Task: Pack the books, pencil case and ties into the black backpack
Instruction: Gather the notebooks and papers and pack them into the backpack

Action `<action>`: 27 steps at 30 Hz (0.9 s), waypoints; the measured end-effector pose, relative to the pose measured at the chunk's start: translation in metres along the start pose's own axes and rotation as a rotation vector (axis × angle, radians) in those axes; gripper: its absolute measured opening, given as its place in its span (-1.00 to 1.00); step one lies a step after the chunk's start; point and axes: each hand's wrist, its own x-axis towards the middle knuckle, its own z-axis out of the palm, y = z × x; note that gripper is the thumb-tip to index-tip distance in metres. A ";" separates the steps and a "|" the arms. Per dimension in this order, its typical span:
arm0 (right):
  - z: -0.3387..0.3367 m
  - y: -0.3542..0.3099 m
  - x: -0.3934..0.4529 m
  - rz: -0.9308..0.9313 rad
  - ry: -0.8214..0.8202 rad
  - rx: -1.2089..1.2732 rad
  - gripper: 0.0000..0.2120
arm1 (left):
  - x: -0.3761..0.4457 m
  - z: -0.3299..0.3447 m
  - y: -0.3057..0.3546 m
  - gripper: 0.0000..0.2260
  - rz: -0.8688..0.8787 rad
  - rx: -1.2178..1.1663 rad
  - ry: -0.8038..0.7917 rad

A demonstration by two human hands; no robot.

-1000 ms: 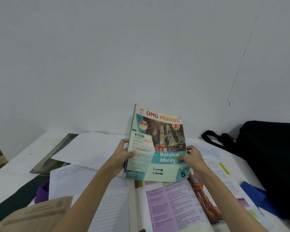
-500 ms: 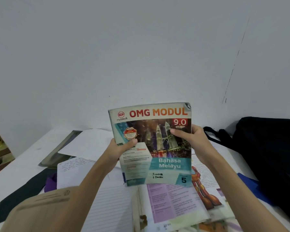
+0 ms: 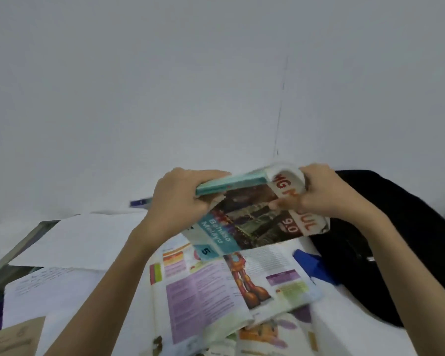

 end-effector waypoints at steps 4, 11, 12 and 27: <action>-0.022 0.045 -0.044 -0.055 -0.033 0.496 -0.68 | 0.035 0.037 0.054 -0.62 0.305 0.122 -0.018; -0.069 0.144 -0.115 0.298 0.402 0.781 -0.88 | 0.080 0.157 0.144 -0.72 0.342 -0.155 0.208; -0.074 0.159 -0.123 0.354 0.457 0.836 -0.90 | 0.078 0.172 0.157 -0.76 0.328 -0.192 0.266; -0.122 0.324 -0.189 0.615 0.545 1.378 -0.73 | -0.019 0.327 0.163 -0.86 -0.208 -0.394 -0.429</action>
